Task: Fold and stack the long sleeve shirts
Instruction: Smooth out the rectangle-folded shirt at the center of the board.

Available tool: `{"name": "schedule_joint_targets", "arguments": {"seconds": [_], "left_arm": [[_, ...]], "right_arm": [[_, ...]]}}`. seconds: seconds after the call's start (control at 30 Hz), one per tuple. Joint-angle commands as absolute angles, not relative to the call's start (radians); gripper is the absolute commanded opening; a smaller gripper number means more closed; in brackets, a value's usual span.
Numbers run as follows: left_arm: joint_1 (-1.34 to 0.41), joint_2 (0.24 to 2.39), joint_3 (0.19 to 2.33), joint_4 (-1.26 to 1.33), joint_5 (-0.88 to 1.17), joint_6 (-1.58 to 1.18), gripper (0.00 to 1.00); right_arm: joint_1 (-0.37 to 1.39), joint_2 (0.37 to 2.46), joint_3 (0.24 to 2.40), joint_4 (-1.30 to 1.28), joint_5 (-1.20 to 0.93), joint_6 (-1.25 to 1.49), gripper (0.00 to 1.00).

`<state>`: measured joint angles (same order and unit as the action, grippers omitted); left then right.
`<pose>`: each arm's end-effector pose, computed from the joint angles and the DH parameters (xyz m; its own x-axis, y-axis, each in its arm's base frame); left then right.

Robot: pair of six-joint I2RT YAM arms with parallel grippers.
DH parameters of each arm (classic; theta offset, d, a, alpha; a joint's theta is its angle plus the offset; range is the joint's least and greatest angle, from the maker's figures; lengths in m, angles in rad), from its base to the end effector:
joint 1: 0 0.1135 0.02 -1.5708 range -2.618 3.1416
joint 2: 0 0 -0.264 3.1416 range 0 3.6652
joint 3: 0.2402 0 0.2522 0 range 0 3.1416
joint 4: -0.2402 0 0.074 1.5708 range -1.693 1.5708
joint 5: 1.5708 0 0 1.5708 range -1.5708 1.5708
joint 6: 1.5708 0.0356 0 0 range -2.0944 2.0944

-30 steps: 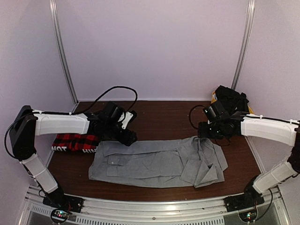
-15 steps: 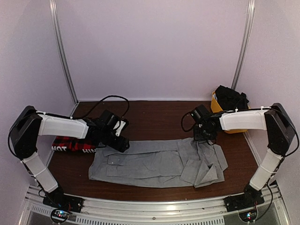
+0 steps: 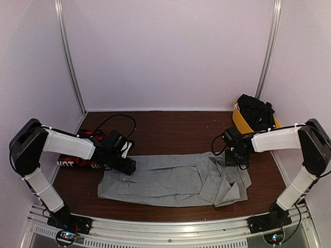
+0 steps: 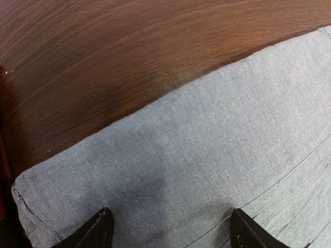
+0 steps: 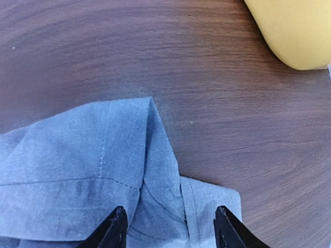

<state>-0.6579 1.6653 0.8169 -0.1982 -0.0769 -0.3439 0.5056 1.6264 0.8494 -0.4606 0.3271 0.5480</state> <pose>0.2443 -0.1854 0.1374 -0.8402 0.2244 -0.4936 0.3144 0.9434 -0.1061 0.2563 0.1288 0.1463 -0.8967 0.0675 -0.4374 0.1177 0.9891 -0.0888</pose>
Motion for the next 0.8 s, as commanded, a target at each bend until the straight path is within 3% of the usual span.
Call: {"name": "schedule_joint_targets", "arguments": {"seconds": [0.0, 0.2, 0.4, 0.77], "left_arm": [[-0.649, 1.628, 0.776, -0.171, -0.098, -0.371, 0.79], [-0.649, 1.599, 0.748, -0.152, -0.096, -0.377, 0.79], [-0.649, 1.570, 0.739, -0.123, -0.066, -0.377, 0.79], [-0.623, 1.600, 0.746, -0.166, -0.166, -0.381, 0.79]], "right_arm": [[0.500, 1.502, 0.819, -0.404, 0.275, 0.573, 0.59], [0.500, 1.386, 0.746, -0.272, 0.142, 0.621, 0.59], [0.511, 1.452, 0.725, -0.120, 0.020, 0.630, 0.54], [0.555, 1.577, 0.756, -0.228, 0.154, 0.569, 0.46]]}}
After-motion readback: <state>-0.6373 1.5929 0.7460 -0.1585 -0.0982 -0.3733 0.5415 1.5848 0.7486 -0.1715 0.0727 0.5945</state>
